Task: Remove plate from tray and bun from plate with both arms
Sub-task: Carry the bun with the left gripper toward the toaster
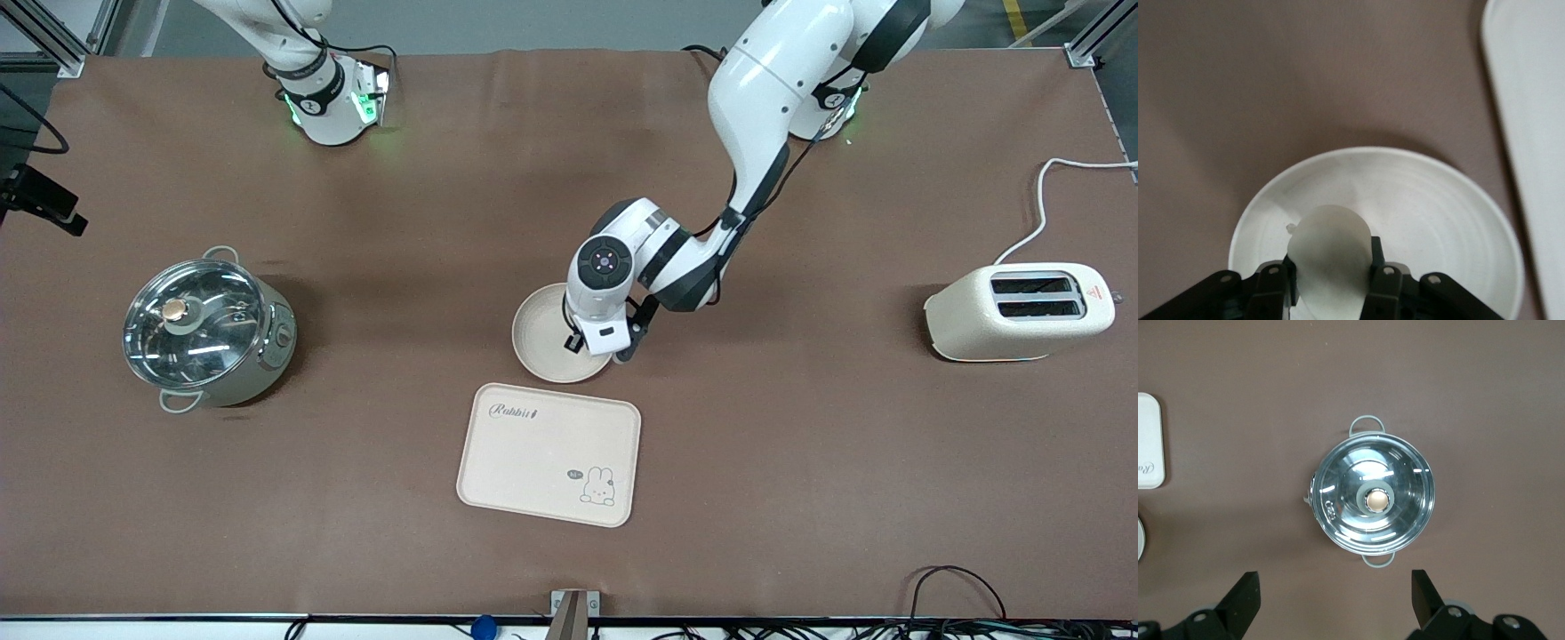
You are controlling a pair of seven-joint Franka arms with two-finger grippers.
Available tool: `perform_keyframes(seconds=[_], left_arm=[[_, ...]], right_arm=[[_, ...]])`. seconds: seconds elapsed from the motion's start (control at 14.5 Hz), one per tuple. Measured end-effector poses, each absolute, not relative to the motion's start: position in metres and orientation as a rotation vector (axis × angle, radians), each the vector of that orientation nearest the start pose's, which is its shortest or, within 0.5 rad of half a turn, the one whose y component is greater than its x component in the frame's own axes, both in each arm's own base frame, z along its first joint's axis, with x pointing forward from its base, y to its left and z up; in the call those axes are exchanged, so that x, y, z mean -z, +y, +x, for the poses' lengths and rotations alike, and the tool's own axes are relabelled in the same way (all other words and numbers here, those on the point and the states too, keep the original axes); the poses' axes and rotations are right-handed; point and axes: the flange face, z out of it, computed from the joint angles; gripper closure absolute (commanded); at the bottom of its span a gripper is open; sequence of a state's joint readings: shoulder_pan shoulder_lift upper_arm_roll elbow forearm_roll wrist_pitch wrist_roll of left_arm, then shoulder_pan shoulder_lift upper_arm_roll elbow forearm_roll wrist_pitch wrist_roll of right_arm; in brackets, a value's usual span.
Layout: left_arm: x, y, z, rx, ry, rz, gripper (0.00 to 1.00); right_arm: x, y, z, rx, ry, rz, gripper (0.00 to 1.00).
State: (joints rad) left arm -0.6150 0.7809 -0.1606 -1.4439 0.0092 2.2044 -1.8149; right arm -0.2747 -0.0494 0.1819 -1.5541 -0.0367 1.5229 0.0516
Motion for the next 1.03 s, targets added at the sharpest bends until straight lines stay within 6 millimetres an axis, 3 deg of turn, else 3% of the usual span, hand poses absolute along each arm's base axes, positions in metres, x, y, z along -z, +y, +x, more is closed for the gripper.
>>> perform_keyframes(seconds=[0.21,0.41,0.76,0.89,1.03], left_arm=[[-0.270,-0.440,0.571,-0.097,-1.609,-2.698,0.59],[-0.282,-0.372,0.607,-0.119,-1.483,-2.704,0.59],[-0.248,-0.245,0.649,-0.126,-1.328,-2.683,0.58],[-0.229,-0.196,0.658,-0.153,-1.292,-2.677,0.56],[-0.210,-0.160,0.661,-0.179,-1.280,-2.687,0.51]], right_arm=[[-0.652,-0.045,0.529,-0.027,0.217,-3.180,0.00],[-0.652,-0.043,0.528,-0.031,0.212,-3.179,0.00],[-0.652,-0.044,0.528,-0.032,0.216,-3.178,0.00],[-0.652,-0.033,0.529,-0.030,0.176,-3.179,0.00],[-0.652,-0.018,0.530,-0.029,0.132,-3.181,0.00]])
